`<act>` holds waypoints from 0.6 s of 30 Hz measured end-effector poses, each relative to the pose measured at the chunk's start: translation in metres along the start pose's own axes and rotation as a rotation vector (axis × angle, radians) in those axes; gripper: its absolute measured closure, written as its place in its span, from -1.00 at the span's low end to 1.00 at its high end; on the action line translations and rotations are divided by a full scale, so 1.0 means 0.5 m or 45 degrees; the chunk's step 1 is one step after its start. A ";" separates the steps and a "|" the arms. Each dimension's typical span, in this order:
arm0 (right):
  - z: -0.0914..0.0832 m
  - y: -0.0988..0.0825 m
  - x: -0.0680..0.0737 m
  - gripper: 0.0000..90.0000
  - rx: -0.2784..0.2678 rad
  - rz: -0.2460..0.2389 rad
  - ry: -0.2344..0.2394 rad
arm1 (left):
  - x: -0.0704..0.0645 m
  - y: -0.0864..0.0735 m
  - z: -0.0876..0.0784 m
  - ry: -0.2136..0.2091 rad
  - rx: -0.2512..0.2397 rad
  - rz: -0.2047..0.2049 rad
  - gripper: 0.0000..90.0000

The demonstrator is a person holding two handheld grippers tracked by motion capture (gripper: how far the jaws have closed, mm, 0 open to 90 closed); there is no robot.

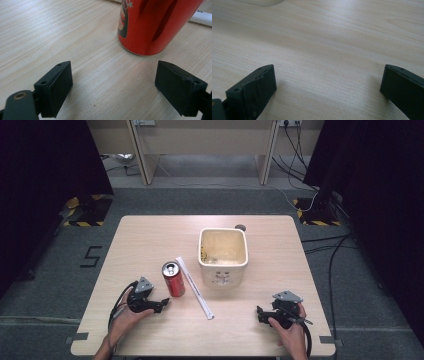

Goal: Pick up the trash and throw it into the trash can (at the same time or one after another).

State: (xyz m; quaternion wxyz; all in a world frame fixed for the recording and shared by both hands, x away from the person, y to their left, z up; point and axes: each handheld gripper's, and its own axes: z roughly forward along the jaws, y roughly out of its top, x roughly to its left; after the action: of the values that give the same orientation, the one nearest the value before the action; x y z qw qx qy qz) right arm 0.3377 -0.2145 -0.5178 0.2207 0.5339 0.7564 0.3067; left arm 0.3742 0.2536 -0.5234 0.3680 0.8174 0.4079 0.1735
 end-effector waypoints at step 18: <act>0.000 0.000 -0.001 -0.99 -0.001 -0.005 0.002 | 0.010 -0.001 -0.011 -0.029 -0.033 -0.036 -0.65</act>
State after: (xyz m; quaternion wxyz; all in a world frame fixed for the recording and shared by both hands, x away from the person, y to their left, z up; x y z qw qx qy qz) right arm 0.3380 -0.2148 -0.5179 0.2207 0.5323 0.7575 0.3069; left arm 0.3736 0.2604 -0.5201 0.3855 0.8086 0.4131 0.1640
